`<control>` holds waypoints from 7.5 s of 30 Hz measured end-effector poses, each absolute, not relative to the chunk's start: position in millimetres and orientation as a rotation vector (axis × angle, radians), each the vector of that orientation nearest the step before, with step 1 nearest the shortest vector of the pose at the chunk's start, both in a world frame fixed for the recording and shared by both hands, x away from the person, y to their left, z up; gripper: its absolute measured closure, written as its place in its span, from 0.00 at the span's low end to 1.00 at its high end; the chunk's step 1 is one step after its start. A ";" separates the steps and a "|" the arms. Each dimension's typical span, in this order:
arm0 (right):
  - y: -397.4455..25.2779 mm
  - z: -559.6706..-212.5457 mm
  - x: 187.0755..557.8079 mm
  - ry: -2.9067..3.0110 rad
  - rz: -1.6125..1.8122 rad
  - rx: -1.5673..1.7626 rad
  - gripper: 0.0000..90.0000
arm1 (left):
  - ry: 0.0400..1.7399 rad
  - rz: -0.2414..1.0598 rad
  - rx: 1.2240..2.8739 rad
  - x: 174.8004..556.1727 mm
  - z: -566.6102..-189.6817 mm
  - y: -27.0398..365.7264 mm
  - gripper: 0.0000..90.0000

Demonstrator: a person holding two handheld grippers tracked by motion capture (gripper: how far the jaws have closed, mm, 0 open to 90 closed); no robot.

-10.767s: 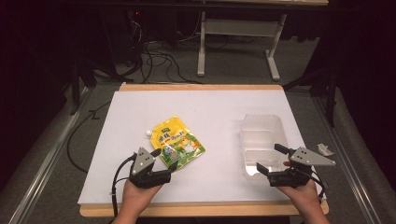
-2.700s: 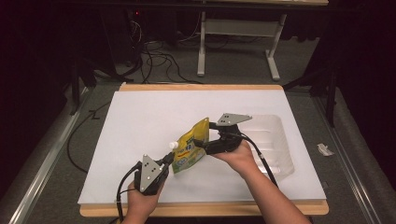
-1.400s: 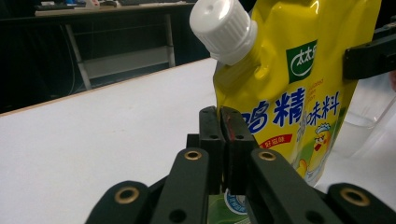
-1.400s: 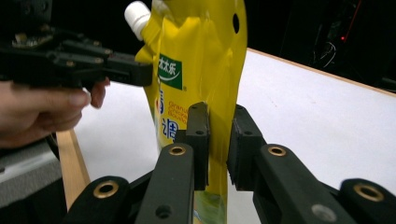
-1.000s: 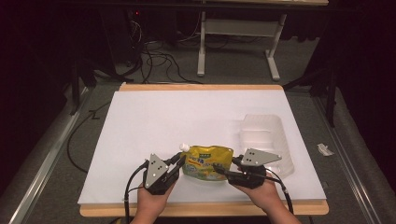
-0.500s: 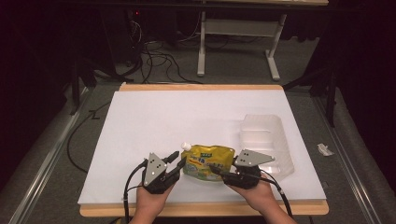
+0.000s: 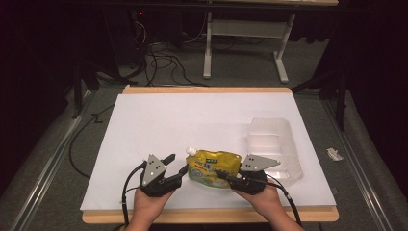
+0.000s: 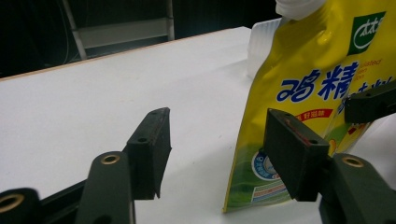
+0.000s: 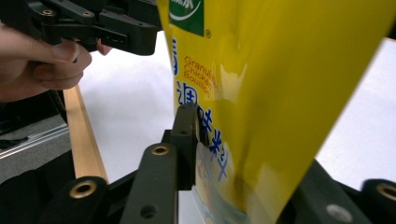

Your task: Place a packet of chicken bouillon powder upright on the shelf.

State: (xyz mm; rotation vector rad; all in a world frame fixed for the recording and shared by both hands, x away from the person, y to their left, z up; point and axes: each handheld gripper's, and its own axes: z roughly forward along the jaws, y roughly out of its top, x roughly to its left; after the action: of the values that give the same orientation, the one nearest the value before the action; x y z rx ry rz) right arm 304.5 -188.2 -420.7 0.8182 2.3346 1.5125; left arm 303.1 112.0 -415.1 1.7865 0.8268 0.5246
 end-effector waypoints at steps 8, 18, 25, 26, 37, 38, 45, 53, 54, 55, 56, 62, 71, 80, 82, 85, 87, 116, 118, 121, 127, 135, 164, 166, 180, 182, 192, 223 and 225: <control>-186.9 -422.6 303.7 2.345 1.528 0.784 0.92 | 0.834 0.555 1.784 305.1 -413.9 121.2 0.44; -184.7 -420.0 299.2 2.321 1.533 0.775 0.95 | 0.822 0.568 1.773 305.3 -414.6 123.4 0.43; -192.3 -414.5 298.8 2.278 1.557 0.786 0.95 | 0.834 0.557 1.767 307.2 -415.8 125.6 0.43; -193.6 -413.6 299.0 2.275 1.561 0.783 0.95 | 0.836 0.553 1.765 307.6 -416.3 125.6 0.42; -202.9 -402.3 297.3 2.224 1.600 0.814 0.95 | 0.852 0.530 1.777 310.3 -419.3 125.0 0.38; -202.9 -402.3 297.3 2.224 1.600 0.814 0.95 | 0.855 0.529 1.777 310.5 -419.4 125.3 0.38; -210.3 -393.5 295.3 2.194 1.622 0.800 0.95 | 0.856 0.517 1.783 311.5 -420.7 125.2 0.38; -217.5 -386.0 293.4 2.172 1.635 0.771 0.95 | 0.862 0.505 1.802 312.9 -423.3 122.5 0.36; -218.4 -384.9 293.0 2.170 1.635 0.770 0.95 | 0.862 0.503 1.808 313.3 -423.6 122.5 0.36; -220.7 -383.0 292.6 2.162 1.634 0.766 0.96 | 0.866 0.494 1.811 313.8 -424.4 121.8 0.36; -220.7 -383.0 292.6 2.162 1.634 0.766 0.96 | 0.866 0.494 1.811 313.8 -424.4 121.8 0.36; -229.0 -375.0 290.8 2.134 1.645 0.762 0.96 | 0.862 0.491 1.819 314.1 -424.2 122.0 0.36; -240.5 -365.1 290.4 2.104 1.659 0.750 0.96 | 0.867 0.488 1.812 315.6 -423.4 124.1 0.36; -251.8 -356.5 290.8 2.065 1.669 0.751 0.96 | 0.852 0.484 1.824 315.0 -423.3 123.0 0.36; -253.2 -355.2 290.3 2.063 1.668 0.760 0.96 | 0.853 0.481 1.819 314.8 -423.3 122.7 0.36; -258.4 -351.7 290.5 2.048 1.664 0.757 0.96 | 0.852 0.478 1.819 314.8 -423.3 122.9 0.36; -264.0 -349.0 291.1 2.035 1.666 0.765 0.96 | 0.852 0.478 1.818 314.8 -423.3 122.7 0.36; -330.8 -339.3 318.2 1.968 1.567 0.914 0.96 | 0.845 0.467 1.820 314.6 -424.0 122.0 0.35; -337.8 -340.0 321.6 1.970 1.559 0.922 0.96 | 0.845 0.467 1.822 314.8 -424.2 121.6 0.35; -341.8 -340.8 323.9 1.969 1.552 0.927 0.96 | 0.844 0.466 1.823 314.8 -424.4 121.4 0.35; -353.4 -342.9 331.8 1.970 1.551 0.950 0.96 | 0.845 0.465 1.824 314.8 -424.4 121.4 0.35; -361.1 -347.7 342.7 1.989 1.545 0.975 0.96 | 0.845 0.463 1.824 314.9 -424.3 122.1 0.35; -361.9 -361.5 358.6 2.034 1.522 1.000 0.97 | 0.843 0.455 1.825 315.5 -424.3 122.5 0.35; -361.6 -361.6 358.8 2.034 1.521 1.004 0.97 | 0.843 0.453 1.827 315.5 -424.4 122.5 0.35; -359.3 -365.7 366.5 2.038 1.510 1.012 0.97 | 0.844 0.457 1.824 315.6 -424.2 123.1 0.35; -359.7 -366.6 368.2 2.035 1.508 1.006 0.98 | 0.844 0.458 1.824 315.6 -424.2 123.1 0.35; -360.1 -373.7 373.7 2.049 1.498 1.021 0.98 | 0.845 0.458 1.828 315.9 -424.7 123.1 0.35; -370.2 -393.3 370.9 2.053 1.474 1.080 0.95 | 0.844 0.452 1.832 315.7 -425.3 122.6 0.35; -371.4 -395.3 369.6 2.047 1.472 1.083 0.95 | 0.845 0.451 1.831 315.7 -425.4 122.3 0.35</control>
State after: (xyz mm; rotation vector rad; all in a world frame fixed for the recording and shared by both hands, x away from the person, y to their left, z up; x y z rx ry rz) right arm 369.6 -371.4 -395.3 1.0834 2.0475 1.4722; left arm 315.7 122.3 -425.4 1.8306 0.8450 0.4510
